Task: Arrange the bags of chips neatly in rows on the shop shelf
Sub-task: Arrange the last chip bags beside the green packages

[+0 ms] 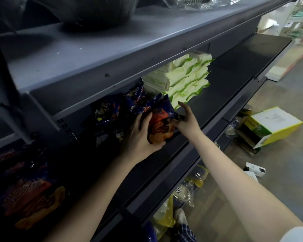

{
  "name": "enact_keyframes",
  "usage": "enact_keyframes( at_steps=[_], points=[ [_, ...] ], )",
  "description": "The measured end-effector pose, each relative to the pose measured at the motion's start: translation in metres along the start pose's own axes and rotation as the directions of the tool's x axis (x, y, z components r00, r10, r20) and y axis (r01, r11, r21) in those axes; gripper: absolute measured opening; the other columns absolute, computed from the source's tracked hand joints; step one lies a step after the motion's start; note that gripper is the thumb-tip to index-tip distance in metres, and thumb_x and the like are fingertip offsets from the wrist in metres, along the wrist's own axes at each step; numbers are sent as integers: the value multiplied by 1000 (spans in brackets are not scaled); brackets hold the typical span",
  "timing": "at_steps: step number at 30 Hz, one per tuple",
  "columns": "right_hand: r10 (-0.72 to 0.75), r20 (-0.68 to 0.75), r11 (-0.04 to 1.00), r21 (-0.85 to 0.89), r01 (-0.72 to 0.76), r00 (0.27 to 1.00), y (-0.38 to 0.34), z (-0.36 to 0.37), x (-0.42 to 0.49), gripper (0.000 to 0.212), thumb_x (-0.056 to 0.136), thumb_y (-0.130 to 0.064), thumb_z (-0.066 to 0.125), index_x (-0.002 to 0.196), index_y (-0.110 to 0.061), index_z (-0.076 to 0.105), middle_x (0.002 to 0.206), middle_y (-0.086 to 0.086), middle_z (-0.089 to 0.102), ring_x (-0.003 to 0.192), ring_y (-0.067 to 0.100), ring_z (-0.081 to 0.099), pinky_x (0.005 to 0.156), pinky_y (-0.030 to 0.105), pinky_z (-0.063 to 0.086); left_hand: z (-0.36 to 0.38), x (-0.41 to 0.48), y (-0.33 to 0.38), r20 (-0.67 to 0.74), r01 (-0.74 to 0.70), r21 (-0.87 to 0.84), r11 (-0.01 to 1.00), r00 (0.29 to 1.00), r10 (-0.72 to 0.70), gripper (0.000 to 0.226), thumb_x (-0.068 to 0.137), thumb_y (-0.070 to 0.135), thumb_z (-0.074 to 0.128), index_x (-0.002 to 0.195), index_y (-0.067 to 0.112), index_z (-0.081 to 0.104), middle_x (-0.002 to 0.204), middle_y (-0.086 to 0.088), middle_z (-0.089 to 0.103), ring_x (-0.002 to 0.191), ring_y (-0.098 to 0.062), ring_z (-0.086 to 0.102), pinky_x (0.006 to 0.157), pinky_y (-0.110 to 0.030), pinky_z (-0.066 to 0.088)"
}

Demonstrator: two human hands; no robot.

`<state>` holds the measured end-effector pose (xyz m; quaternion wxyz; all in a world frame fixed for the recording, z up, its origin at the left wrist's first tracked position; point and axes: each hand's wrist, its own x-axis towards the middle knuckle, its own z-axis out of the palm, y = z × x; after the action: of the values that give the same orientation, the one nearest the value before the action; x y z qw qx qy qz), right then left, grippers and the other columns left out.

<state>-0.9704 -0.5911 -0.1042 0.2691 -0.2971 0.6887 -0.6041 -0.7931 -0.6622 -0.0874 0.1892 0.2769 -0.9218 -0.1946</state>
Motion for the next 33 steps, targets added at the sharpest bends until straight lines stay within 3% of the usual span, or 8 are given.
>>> enact_keyframes(
  at_steps=[4,7,11,15,18,21,27,33],
  points=[
    [-123,18,992,40,122,992,-29,-7,-14,67,83,-6,69,135,-33,38,98,9,64,81,14,64,66,20,53,-40,-10,0,-191,13,-223,975,980,-57,92,73,49,71,146,25,21,153,-5,20,139,-21,26,108,-35,33],
    [-194,90,976,120,182,977,-48,9,-27,62,82,-8,71,129,-37,44,89,9,63,80,15,61,75,32,52,-63,-20,-4,-205,116,-430,896,953,-222,91,74,41,73,146,27,20,150,-1,28,132,-18,37,103,-34,39],
    [-279,174,934,277,225,944,-67,54,-51,60,81,-1,69,130,-27,45,128,11,57,117,22,57,93,37,51,-88,-43,-18,-23,261,-788,558,892,-451,94,68,49,76,143,29,23,141,2,42,123,-19,49,92,-32,49],
    [-327,365,926,309,218,872,-78,105,-79,55,84,-3,65,127,-29,44,115,4,63,108,14,61,96,38,48,-112,-82,-38,-18,210,-901,379,857,-516,66,64,42,79,122,28,53,111,4,67,103,-17,65,86,-37,53],
    [-285,506,946,285,154,814,-83,140,-95,55,81,-17,70,126,-34,43,121,3,62,113,14,59,99,38,45,-133,-116,-54,-159,185,-858,480,793,-589,71,61,40,80,124,24,53,108,6,66,99,-12,65,83,-30,53],
    [-296,608,955,182,234,736,-89,178,-116,81,70,-43,78,138,-25,37,130,-5,57,122,8,52,104,35,41,-153,-154,-67,-244,238,-767,596,750,-615,64,65,40,80,121,27,52,111,7,64,103,-13,61,87,-30,50],
    [-353,687,932,201,300,635,-88,245,-160,61,75,-17,77,126,-24,44,115,-10,62,106,1,60,92,22,49,-178,-223,-85,-356,240,-748,618,641,-680,31,78,21,73,98,34,52,97,16,63,89,3,60,78,-14,50],
    [-361,702,931,233,282,614,-72,269,-189,52,76,-12,76,112,-36,47,110,-10,63,101,1,62,86,22,51,-172,-263,-88,-415,238,-731,639,589,-693,37,79,16,72,108,29,51,99,16,63,83,12,61,72,-7,47]
  ],
)
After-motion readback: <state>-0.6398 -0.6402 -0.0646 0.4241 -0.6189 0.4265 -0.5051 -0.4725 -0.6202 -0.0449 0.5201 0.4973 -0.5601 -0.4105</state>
